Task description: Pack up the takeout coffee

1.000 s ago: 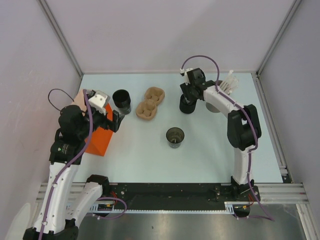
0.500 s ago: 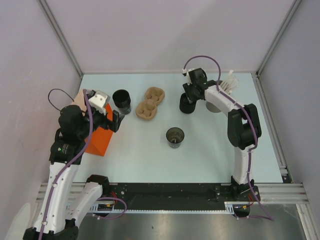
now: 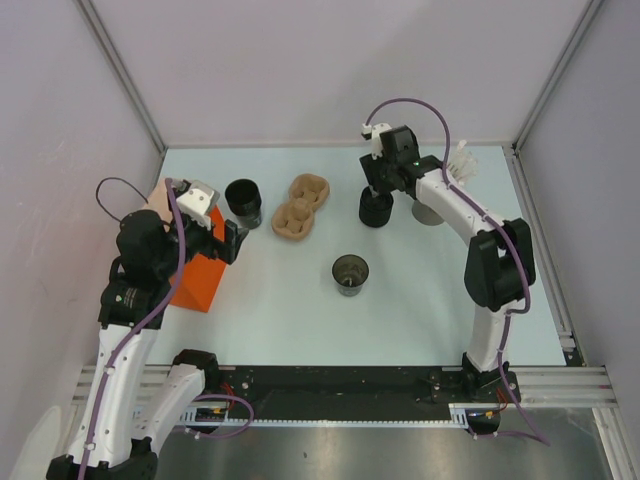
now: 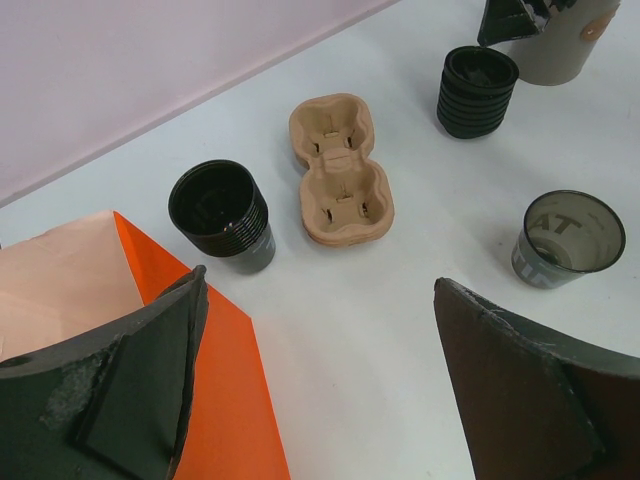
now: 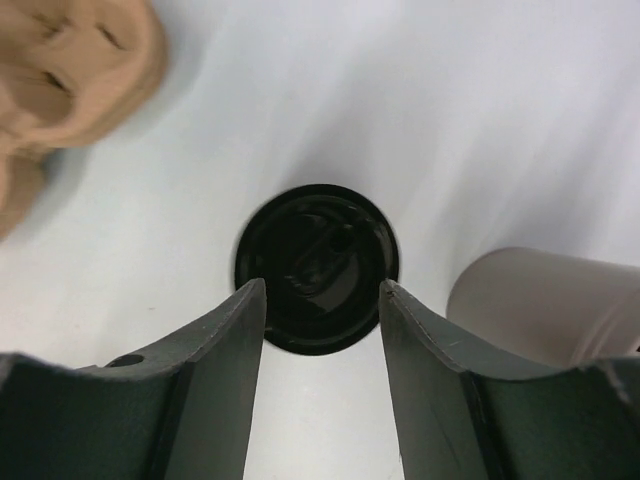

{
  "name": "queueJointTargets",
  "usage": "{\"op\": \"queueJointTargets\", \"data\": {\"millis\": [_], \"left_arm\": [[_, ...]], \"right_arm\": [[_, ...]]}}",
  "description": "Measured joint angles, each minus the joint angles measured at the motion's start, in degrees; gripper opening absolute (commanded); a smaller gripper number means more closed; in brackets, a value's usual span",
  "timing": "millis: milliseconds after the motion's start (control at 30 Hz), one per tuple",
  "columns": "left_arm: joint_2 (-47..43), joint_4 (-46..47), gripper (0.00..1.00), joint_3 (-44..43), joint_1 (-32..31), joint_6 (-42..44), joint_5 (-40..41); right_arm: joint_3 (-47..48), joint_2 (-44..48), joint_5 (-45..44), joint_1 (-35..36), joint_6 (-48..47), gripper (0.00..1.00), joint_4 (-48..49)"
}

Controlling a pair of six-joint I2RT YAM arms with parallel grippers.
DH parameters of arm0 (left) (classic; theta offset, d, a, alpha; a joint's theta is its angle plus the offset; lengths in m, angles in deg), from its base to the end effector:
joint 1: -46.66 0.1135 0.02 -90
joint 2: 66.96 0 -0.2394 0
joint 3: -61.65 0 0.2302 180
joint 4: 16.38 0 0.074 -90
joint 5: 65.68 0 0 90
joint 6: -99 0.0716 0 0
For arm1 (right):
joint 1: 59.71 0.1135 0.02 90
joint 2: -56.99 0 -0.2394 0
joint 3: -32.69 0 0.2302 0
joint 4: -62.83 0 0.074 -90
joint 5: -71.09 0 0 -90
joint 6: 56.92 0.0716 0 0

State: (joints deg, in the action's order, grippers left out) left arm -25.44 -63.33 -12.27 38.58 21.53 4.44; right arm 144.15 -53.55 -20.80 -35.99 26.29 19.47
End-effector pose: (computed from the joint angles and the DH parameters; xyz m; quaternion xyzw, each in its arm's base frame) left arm 0.1668 -0.0483 0.3600 0.2433 0.7476 -0.1130 0.6075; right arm 0.4052 0.1755 0.2431 -0.2343 0.8845 0.0444 0.4010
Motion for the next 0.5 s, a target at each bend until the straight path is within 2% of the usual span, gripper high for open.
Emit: {"op": "queueJointTargets", "data": {"millis": [333,500], "left_arm": [[-0.1,0.0,1.0,0.0,0.3,0.0,-0.1],[-0.3,0.0,1.0,0.0,0.4,0.0,-0.3]], "right_arm": [[0.0,1.0,0.2,6.6,-1.3,0.55,0.3],[0.0,-0.3,-1.0,6.7,-1.6,0.55,0.3]]}}
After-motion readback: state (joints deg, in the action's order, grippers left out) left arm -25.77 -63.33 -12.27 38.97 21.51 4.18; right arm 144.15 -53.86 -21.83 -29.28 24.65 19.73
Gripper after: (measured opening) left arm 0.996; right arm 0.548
